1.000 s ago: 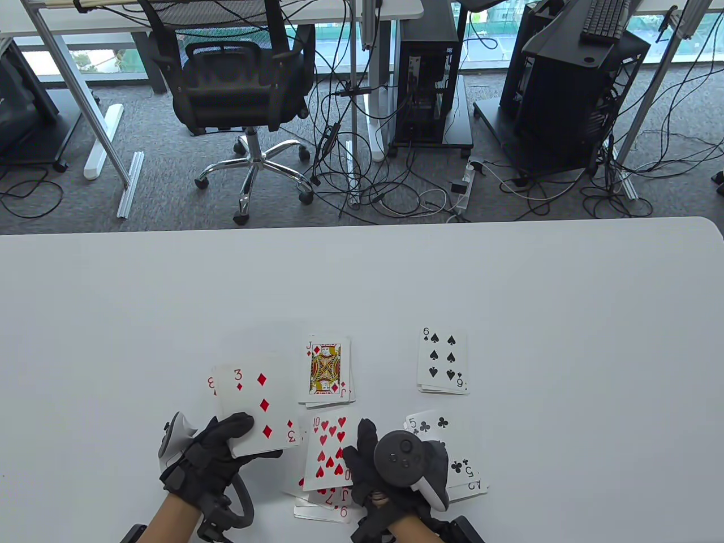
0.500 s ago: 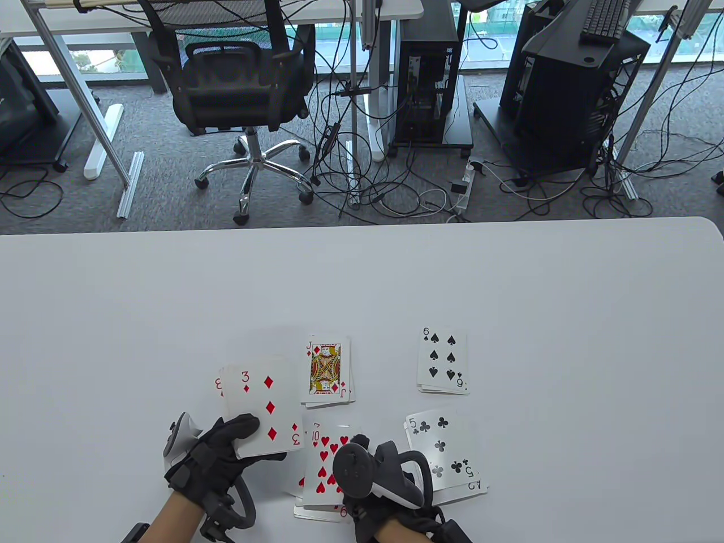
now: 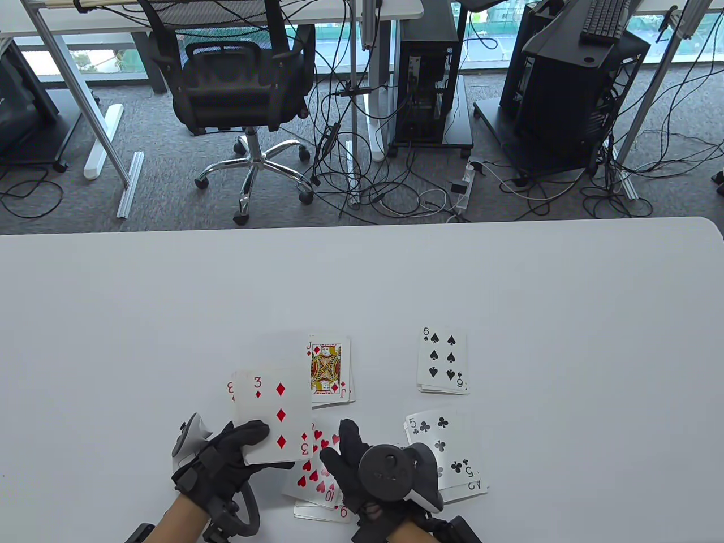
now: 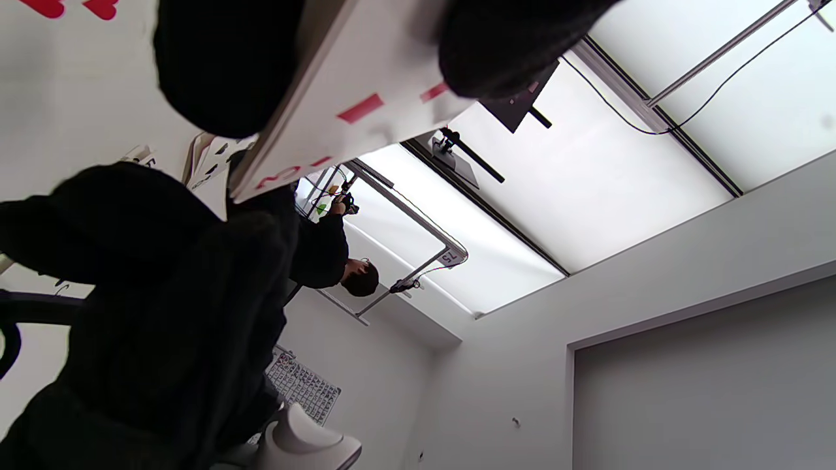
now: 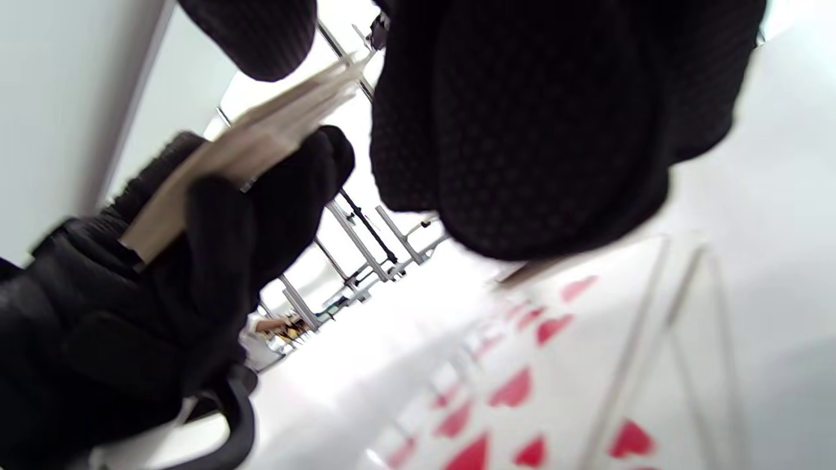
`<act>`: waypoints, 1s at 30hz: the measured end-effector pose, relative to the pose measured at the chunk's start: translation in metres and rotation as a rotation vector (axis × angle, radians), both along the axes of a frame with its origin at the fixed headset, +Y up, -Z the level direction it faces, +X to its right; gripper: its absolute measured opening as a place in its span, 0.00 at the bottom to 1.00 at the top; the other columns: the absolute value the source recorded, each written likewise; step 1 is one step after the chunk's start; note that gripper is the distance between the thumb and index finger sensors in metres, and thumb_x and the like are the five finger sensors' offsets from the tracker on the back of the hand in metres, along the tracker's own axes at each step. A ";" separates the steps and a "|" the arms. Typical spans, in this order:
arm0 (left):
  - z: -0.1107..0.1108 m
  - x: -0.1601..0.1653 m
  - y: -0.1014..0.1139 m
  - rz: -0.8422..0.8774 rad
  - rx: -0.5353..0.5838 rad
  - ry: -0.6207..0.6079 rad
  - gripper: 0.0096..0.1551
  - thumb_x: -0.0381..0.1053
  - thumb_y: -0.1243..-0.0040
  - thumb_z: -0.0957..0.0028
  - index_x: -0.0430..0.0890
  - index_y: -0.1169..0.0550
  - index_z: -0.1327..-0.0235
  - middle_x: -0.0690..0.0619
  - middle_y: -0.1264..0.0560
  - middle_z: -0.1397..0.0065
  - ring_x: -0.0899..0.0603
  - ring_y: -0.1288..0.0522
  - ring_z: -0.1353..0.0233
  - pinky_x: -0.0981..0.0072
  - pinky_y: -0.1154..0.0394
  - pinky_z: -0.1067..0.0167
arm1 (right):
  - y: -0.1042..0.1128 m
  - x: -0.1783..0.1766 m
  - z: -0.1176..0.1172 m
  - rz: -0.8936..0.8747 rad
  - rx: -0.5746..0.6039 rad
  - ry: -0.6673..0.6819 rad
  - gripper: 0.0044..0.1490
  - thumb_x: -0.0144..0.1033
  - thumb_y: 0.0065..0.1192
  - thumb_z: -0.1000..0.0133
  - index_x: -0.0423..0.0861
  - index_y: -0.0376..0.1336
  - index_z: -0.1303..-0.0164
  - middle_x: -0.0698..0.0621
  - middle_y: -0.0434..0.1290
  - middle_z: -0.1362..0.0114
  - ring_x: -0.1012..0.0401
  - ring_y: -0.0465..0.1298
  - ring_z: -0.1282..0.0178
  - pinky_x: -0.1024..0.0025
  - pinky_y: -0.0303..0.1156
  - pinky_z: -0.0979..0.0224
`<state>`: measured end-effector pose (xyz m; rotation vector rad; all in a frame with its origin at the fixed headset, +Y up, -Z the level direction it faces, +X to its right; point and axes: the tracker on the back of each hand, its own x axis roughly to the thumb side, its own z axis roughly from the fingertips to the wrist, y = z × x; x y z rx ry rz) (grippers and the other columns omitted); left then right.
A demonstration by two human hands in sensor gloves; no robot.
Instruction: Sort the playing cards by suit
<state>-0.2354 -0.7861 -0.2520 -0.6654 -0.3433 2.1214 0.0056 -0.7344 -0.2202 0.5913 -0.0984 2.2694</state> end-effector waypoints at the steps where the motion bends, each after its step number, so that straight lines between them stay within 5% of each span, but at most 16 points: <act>1: 0.001 0.003 0.001 -0.001 0.003 -0.013 0.35 0.50 0.43 0.35 0.49 0.45 0.21 0.46 0.38 0.19 0.35 0.30 0.25 0.50 0.22 0.41 | 0.001 0.001 0.001 -0.032 0.003 -0.009 0.44 0.42 0.48 0.38 0.14 0.52 0.36 0.39 0.78 0.55 0.50 0.81 0.70 0.48 0.76 0.49; 8: 0.009 0.019 0.004 -0.023 0.024 -0.082 0.35 0.50 0.42 0.36 0.49 0.45 0.21 0.46 0.38 0.19 0.35 0.30 0.25 0.49 0.22 0.42 | 0.000 -0.008 0.000 -0.086 -0.033 -0.003 0.55 0.54 0.52 0.41 0.16 0.45 0.35 0.38 0.72 0.46 0.48 0.79 0.60 0.43 0.72 0.44; 13: 0.011 0.021 0.005 -0.038 0.032 -0.098 0.35 0.50 0.41 0.37 0.50 0.44 0.21 0.46 0.38 0.19 0.35 0.29 0.26 0.49 0.22 0.41 | 0.002 -0.008 -0.001 -0.117 0.007 -0.060 0.40 0.47 0.59 0.44 0.24 0.57 0.43 0.45 0.77 0.57 0.56 0.81 0.70 0.51 0.77 0.49; 17: 0.012 0.023 0.006 -0.001 0.031 -0.107 0.36 0.50 0.41 0.36 0.50 0.45 0.21 0.46 0.38 0.19 0.35 0.30 0.25 0.49 0.22 0.41 | 0.001 0.000 -0.005 -0.259 -0.080 -0.084 0.28 0.37 0.58 0.42 0.25 0.63 0.50 0.46 0.80 0.64 0.57 0.82 0.76 0.54 0.79 0.53; 26: 0.008 0.011 0.005 -0.031 0.016 -0.035 0.35 0.49 0.43 0.36 0.49 0.45 0.21 0.46 0.38 0.19 0.35 0.29 0.26 0.50 0.21 0.42 | 0.003 0.020 -0.033 -0.210 -0.103 -0.173 0.26 0.32 0.54 0.41 0.23 0.64 0.50 0.47 0.80 0.65 0.58 0.82 0.77 0.54 0.79 0.54; 30: 0.004 0.002 0.007 0.031 0.001 0.017 0.35 0.50 0.43 0.35 0.49 0.45 0.21 0.46 0.38 0.19 0.35 0.29 0.26 0.51 0.21 0.42 | 0.011 0.037 -0.068 -0.385 -0.223 -0.198 0.25 0.30 0.52 0.41 0.23 0.63 0.48 0.47 0.79 0.64 0.58 0.81 0.77 0.55 0.79 0.53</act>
